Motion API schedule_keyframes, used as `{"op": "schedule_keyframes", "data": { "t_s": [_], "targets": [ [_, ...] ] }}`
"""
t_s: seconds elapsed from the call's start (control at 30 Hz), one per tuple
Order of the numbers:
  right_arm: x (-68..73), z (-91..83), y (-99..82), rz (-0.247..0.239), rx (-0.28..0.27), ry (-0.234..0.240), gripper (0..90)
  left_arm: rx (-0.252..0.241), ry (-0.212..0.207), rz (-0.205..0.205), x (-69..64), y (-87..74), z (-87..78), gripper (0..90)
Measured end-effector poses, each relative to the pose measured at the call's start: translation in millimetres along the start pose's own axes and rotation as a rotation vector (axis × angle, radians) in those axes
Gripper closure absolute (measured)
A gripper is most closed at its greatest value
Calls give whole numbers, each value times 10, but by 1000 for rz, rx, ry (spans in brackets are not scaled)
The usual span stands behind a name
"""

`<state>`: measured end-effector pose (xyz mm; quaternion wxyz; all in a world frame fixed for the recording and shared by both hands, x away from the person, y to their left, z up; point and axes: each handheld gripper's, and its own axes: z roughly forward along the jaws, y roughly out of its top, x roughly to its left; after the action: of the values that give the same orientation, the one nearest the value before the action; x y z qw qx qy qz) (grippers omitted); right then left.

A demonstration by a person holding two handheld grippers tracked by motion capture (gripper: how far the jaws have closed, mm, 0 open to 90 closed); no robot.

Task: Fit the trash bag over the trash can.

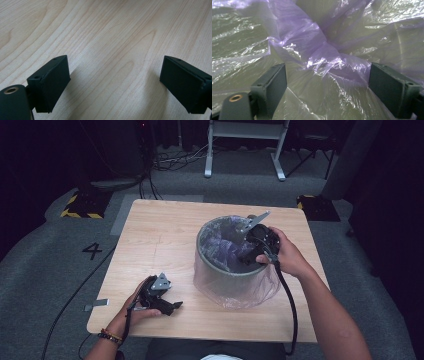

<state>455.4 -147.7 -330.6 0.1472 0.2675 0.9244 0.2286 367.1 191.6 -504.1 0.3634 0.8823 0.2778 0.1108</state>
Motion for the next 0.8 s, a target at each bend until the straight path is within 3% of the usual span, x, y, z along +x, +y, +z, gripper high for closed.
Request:
{"op": "schedule_keyframes", "data": {
  "t_s": [0.43,0.8],
  "targets": [
    [38,38,48,-49,68,-35,152,1,1,0,1,1,0,89],
    [28,35,44,-44,54,-31,154,1,0,0,2,1,1,89]
  ]
}}
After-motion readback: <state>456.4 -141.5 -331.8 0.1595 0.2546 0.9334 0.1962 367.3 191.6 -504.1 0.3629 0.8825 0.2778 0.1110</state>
